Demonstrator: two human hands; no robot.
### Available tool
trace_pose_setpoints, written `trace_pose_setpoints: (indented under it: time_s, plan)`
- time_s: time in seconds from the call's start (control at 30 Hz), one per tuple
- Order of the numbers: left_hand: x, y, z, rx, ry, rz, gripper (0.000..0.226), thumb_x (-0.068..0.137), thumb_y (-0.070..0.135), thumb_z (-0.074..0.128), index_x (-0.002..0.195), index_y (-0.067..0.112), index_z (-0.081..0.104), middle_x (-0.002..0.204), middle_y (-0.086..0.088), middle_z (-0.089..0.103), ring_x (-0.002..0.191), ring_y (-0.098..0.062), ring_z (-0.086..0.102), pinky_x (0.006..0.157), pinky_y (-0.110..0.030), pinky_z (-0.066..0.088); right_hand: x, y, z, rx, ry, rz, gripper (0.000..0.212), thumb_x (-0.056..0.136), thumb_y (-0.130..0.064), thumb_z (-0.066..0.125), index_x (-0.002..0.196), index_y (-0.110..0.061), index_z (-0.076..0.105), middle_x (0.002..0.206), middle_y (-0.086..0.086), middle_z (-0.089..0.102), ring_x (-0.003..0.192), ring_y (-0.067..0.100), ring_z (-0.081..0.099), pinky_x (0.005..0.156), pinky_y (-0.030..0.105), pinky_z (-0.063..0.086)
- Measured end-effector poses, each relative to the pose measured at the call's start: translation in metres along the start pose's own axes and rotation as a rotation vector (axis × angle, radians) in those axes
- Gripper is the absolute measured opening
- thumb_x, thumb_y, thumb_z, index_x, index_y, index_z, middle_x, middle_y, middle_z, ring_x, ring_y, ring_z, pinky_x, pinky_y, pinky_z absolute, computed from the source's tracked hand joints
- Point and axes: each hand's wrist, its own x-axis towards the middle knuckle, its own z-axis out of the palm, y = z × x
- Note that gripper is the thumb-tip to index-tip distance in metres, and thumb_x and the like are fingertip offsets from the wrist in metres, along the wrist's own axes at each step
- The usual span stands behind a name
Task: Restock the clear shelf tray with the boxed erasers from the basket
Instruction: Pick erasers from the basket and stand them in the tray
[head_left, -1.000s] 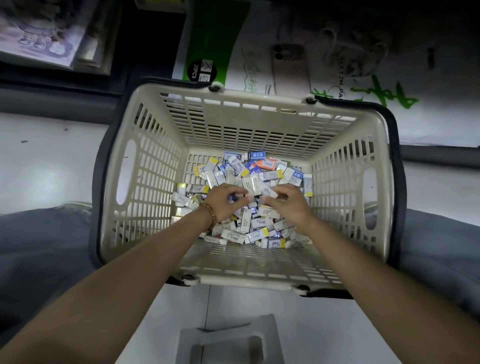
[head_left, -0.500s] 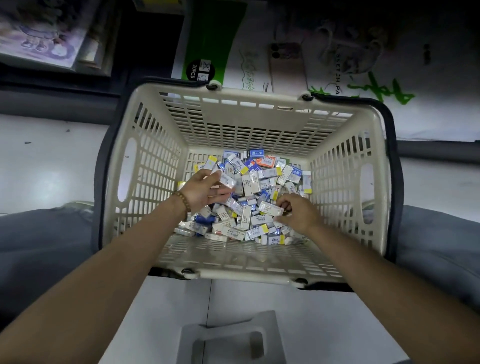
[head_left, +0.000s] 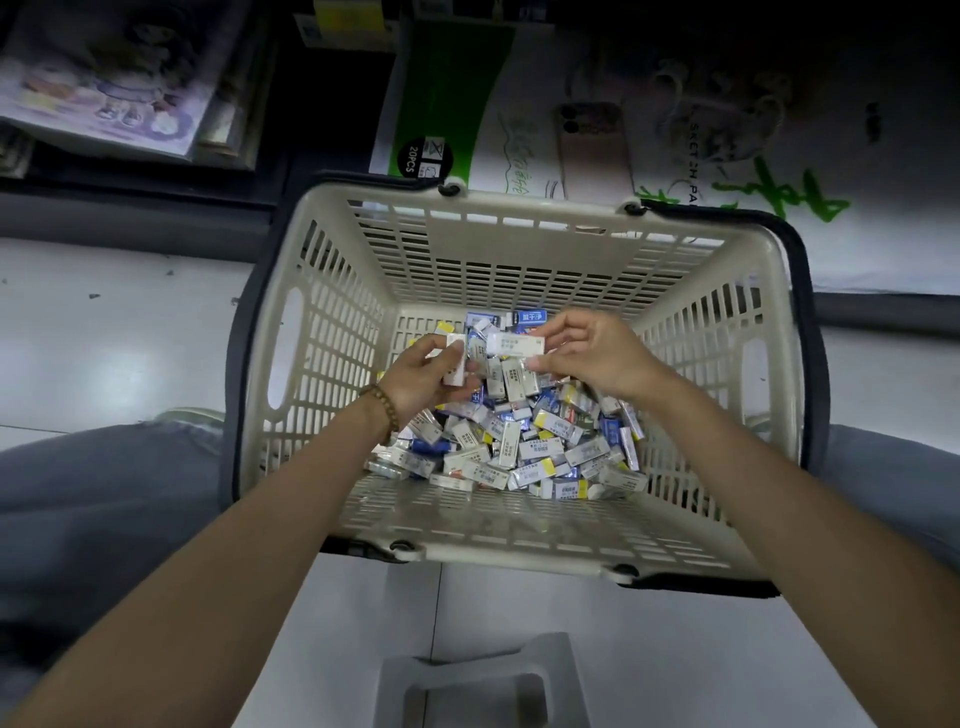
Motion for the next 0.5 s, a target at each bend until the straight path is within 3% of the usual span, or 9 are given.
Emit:
trace_pose_setpoints:
  time_s: [0.07,0.17,0.3,0.4,0.5]
  plan:
    - [-0.002,0.002,-0.002,-0.013,0.009,0.022,0.011,0.097,0.017,0.047,0.088,0.010,0.049,0.092,-0.010,0.064,0.076,-0.019,0.066,0.070,-0.024,0.058,-0.001,-0.007,0.003,-0.069,-0.048,0.001,0.025,0.067,-0.019,0.082,0.084,-0.026,0.065,0.084,-0.006,0.068,0.071,0.000,0.066,0.067,0.015,0.054]
    - [-0.004,0.006,-0.005,-0.048,0.028,0.019,0.015,0.097,0.021,0.047,0.093,0.009,0.053,0.087,-0.006,0.062,0.069,-0.008,0.066,0.066,-0.021,0.057,-0.002,-0.006,0.014,0.027,0.026,-0.018,0.023,0.068,-0.013,0.082,0.082,-0.019,0.064,0.077,-0.004,0.067,0.064,0.000,0.065,0.064,0.016,0.055]
    - [-0.006,0.012,0.001,-0.148,-0.071,-0.024,0.023,0.096,0.036,0.046,0.103,0.016,0.056,0.095,-0.004,0.071,0.084,-0.014,0.071,0.073,-0.025,0.057,-0.001,-0.006,0.030,0.069,0.098,-0.057,0.023,0.070,-0.008,0.080,0.081,-0.015,0.061,0.076,0.002,0.064,0.057,0.000,0.062,0.061,0.018,0.056]
    - [-0.008,0.015,0.003,-0.135,-0.103,0.063,0.018,0.089,0.022,0.062,0.101,0.012,0.053,0.092,-0.005,0.071,0.081,-0.012,0.071,0.071,-0.019,0.055,0.000,-0.010,0.037,0.086,0.128,-0.090,0.024,0.072,-0.006,0.078,0.081,-0.018,0.060,0.077,-0.002,0.064,0.057,-0.002,0.061,0.060,0.016,0.054]
    - [-0.010,0.019,0.003,-0.108,-0.062,0.113,0.020,0.086,0.019,0.065,0.099,0.011,0.053,0.085,-0.005,0.068,0.076,-0.011,0.069,0.074,-0.021,0.056,0.000,-0.014,0.040,0.272,0.087,-0.018,0.023,0.076,-0.002,0.073,0.088,-0.017,0.060,0.084,-0.001,0.066,0.066,0.004,0.064,0.063,0.016,0.055]
